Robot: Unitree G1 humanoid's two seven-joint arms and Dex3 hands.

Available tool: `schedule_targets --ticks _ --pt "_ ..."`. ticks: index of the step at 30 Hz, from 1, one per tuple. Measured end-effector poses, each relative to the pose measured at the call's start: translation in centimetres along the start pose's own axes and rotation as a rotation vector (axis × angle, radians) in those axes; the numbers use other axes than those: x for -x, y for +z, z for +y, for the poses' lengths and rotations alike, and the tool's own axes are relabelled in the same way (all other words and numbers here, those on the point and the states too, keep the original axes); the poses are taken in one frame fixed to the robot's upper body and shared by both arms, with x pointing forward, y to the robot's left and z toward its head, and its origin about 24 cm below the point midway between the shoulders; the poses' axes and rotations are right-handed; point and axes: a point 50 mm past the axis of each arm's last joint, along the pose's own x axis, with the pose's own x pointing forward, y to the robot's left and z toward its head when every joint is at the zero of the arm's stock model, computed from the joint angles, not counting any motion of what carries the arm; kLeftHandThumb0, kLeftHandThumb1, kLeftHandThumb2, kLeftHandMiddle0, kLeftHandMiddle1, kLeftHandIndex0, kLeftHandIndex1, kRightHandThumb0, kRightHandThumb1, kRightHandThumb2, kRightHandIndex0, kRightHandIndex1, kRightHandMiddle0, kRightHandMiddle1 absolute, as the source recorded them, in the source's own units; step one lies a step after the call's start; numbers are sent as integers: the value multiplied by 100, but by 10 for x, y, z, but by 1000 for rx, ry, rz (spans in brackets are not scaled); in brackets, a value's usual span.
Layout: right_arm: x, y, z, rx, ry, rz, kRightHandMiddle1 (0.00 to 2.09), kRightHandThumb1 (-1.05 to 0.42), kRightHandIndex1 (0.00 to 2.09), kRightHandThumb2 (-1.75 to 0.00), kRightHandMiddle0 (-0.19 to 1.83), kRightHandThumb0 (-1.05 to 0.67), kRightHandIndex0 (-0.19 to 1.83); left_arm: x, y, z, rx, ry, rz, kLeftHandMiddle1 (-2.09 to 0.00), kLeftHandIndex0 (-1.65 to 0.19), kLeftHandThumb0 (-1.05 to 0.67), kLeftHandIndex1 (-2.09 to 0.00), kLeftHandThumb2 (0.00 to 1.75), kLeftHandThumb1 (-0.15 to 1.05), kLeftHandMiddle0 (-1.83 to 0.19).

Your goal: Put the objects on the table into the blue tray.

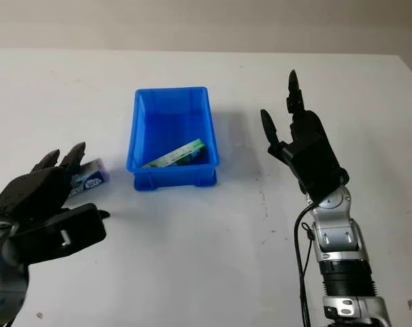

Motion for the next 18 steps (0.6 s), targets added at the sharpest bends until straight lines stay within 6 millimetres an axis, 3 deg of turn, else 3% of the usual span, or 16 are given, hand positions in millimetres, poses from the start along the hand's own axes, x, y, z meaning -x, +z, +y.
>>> schedule_targets --ticks 1,2,4,5,7,9,12,18 --pt "0 0 0 0 0 0 0 -105 0 -68 -19 -77 -19 -1 1 -1 -25 29 0 -198 -28 -47 -38 5 97 -95" --pt "0 0 0 1 0 1 0 -105 0 -68 -19 -77 -19 -2 2 -1 -67 61 3 -205 -28 -45 -90 6 101 -99" --pt "0 -1 0 -1 1 3 0 -105 0 -67 -19 -77 -19 -5 2 -1 -167 108 12 -208 -24 -44 -136 6 103 -92" --pt "0 -1 0 -3 2 4 0 -105 0 -67 -19 -76 -19 -6 2 -2 -210 125 13 -209 -19 -44 -167 9 104 -100" --pt "1 -1 0 -6 6 5 0 -105 0 -67 -19 -76 -19 -8 4 -1 -274 133 18 -209 -16 -46 -197 19 105 -106" --pt "1 -1 0 -6 6 6 0 -105 0 -67 -19 -76 -19 -11 5 0 -339 113 21 -209 -25 -49 -207 32 105 -105" --pt "1 -1 0 -5 5 7 0 -105 0 -67 -19 -75 -19 -12 8 1 -399 107 0 -209 -26 -51 -209 42 105 -97" --pt "1 -4 0 -3 1 12 0 -105 0 -66 -19 -75 -19 -16 8 12 -446 173 -39 -209 -25 -50 -209 45 105 -103"
